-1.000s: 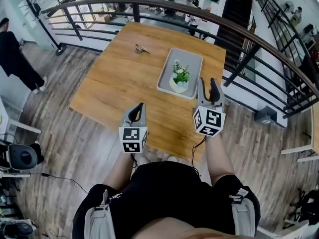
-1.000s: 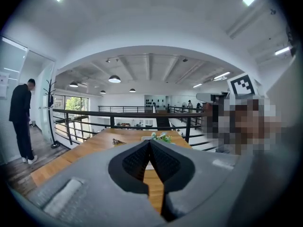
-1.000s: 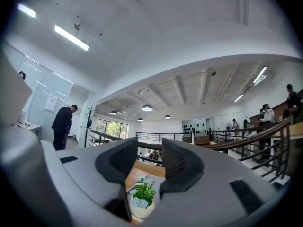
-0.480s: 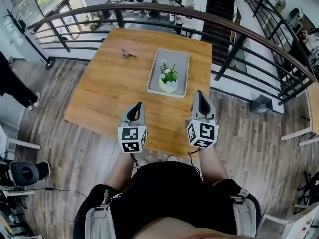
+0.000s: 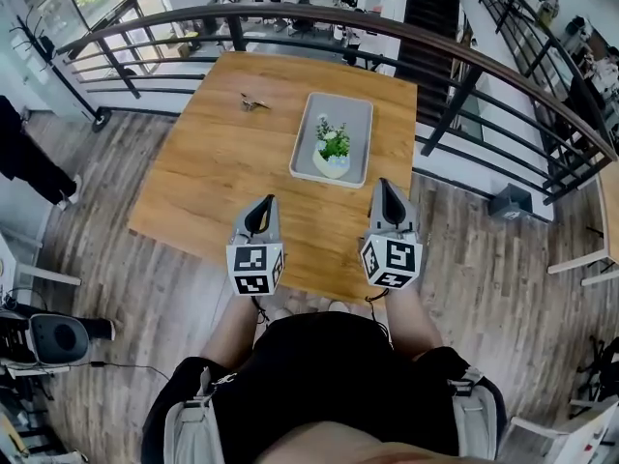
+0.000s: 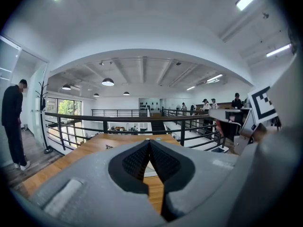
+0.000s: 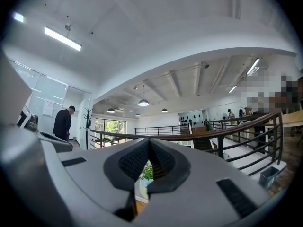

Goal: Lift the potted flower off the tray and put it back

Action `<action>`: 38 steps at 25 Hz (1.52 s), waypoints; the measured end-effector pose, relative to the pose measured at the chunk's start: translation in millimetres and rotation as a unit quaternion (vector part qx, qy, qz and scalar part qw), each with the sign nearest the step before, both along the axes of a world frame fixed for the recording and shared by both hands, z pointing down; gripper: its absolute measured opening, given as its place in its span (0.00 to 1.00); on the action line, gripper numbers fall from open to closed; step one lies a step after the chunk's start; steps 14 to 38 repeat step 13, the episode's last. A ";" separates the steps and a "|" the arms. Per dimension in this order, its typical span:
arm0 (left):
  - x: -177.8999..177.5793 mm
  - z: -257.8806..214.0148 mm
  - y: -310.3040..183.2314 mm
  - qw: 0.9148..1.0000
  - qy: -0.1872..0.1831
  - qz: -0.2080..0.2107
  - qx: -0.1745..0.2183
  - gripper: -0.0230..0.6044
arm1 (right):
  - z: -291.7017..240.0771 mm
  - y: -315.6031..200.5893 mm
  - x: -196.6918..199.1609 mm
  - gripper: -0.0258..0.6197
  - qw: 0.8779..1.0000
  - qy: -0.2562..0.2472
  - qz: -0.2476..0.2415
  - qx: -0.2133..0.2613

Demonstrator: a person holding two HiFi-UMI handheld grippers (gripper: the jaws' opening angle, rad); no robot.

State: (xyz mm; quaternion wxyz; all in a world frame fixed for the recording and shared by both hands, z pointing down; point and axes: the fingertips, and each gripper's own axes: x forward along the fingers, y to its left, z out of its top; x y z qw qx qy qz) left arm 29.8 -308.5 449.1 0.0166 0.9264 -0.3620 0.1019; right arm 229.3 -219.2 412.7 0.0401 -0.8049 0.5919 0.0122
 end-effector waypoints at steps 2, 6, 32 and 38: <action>-3.3 0.4 -2.0 1.000 0.000 -0.003 0.000 0.06 | 0.7 -2.5 -2.7 0.03 1.000 0.001 0.000 0.002; -4.8 2.7 -0.4 1.000 0.001 -0.006 0.002 0.06 | 4.1 -3.3 -4.6 0.03 1.000 0.001 -0.003 0.002; 2.8 -0.1 -2.1 1.000 -0.001 -0.005 0.002 0.06 | 5.8 -6.2 4.9 0.03 1.000 -0.003 -0.002 -0.003; 2.8 -0.1 -2.1 1.000 -0.001 -0.005 0.002 0.06 | 5.8 -6.2 4.9 0.03 1.000 -0.003 -0.002 -0.003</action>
